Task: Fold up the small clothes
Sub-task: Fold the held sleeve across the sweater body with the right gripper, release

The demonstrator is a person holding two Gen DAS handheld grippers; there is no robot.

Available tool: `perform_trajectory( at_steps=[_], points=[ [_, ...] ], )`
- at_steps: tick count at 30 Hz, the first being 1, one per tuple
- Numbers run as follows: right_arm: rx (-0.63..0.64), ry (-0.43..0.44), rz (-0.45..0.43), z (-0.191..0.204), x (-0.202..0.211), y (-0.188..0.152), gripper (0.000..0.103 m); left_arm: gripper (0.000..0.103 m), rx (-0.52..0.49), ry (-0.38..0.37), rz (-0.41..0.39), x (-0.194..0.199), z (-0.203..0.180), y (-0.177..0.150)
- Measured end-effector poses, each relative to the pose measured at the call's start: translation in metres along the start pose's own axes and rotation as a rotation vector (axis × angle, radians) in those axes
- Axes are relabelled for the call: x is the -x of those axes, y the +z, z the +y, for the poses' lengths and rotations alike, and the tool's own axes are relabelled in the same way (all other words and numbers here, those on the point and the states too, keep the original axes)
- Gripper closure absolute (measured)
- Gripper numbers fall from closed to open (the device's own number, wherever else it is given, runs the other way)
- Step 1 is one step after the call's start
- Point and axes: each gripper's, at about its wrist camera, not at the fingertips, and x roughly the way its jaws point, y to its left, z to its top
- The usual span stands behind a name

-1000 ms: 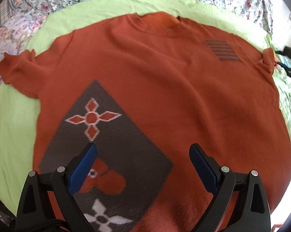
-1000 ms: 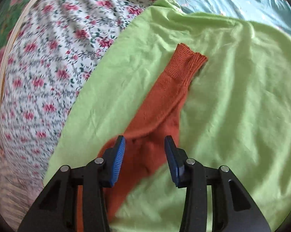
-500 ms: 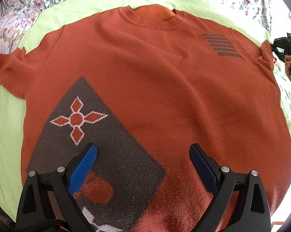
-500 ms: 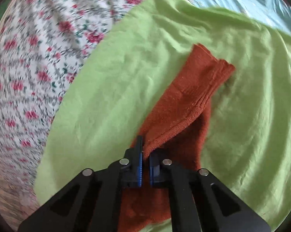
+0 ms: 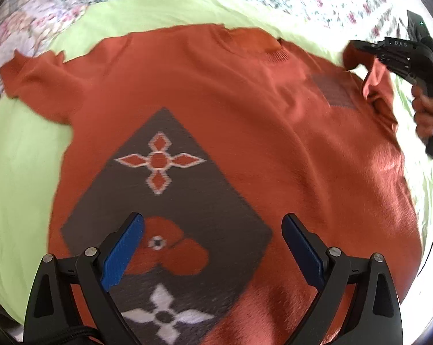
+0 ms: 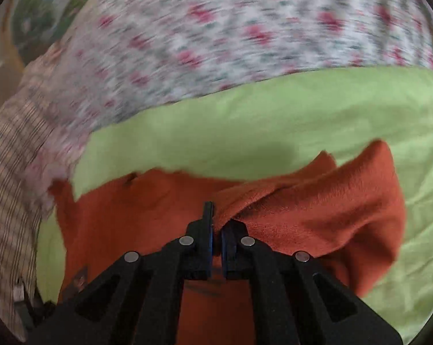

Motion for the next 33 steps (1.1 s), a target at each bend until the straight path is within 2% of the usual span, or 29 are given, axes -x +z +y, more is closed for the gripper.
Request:
perform_trajectory(
  at_steps=[3, 5, 9, 12, 14, 16, 17, 18, 21, 26, 28, 29, 30, 31, 33],
  points=[
    [0.111, 0.14, 0.067, 0.065, -0.021, -0.014, 0.098, 0.006, 0.038, 0.004, -0.024, 0.012, 0.017, -0.003],
    [0.208, 0.195, 0.109, 0.108, -0.033, -0.03, 0.098, 0.006, 0.065, 0.009, -0.035, 0.018, 0.03, -0.005],
    [0.326, 0.286, 0.203, 0.161, -0.057, -0.064, 0.098, 0.006, 0.118, 0.017, -0.039, 0.021, 0.055, -0.007],
    [0.363, 0.299, 0.271, 0.178, -0.074, -0.085, 0.097, 0.006, 0.148, 0.005, -0.031, 0.018, 0.067, -0.004],
    [0.335, 0.307, 0.315, 0.172, -0.082, -0.093, 0.093, 0.006, 0.163, -0.025, -0.024, 0.015, 0.072, 0.002],
    [0.301, 0.294, 0.334, 0.163, -0.083, -0.099, 0.074, 0.006, 0.169, -0.054, -0.025, 0.008, 0.067, 0.016],
    [0.279, 0.282, 0.33, 0.154, -0.078, -0.104, 0.061, 0.006, 0.165, -0.068, -0.028, 0.006, 0.067, 0.024],
    [0.264, 0.268, 0.325, 0.149, -0.075, -0.106, 0.058, 0.006, 0.154, -0.085, -0.033, 0.004, 0.063, 0.035],
    [0.209, 0.242, 0.295, 0.125, -0.057, -0.112, 0.058, 0.006, 0.11, -0.128, -0.047, -0.003, 0.047, 0.068],
    [0.094, 0.141, 0.211, 0.078, -0.03, -0.108, 0.058, 0.005, 0.038, -0.201, -0.058, -0.018, 0.006, 0.129],
    [0.051, 0.138, 0.203, 0.064, -0.027, -0.109, 0.058, 0.005, 0.005, -0.178, -0.01, -0.042, -0.01, 0.149],
    [0.041, 0.134, 0.207, 0.06, -0.028, -0.109, 0.058, 0.007, -0.008, -0.14, 0.021, -0.057, -0.015, 0.156],
    [0.034, 0.129, 0.214, 0.058, -0.03, -0.11, 0.058, 0.016, -0.015, -0.118, 0.043, -0.067, -0.017, 0.159],
    [0.03, 0.129, 0.22, 0.057, -0.032, -0.111, 0.058, 0.031, -0.023, -0.105, 0.068, -0.077, -0.018, 0.161],
    [0.027, 0.134, 0.224, 0.058, -0.034, -0.114, 0.058, 0.044, -0.032, -0.09, 0.103, -0.091, -0.016, 0.161]
  ],
)
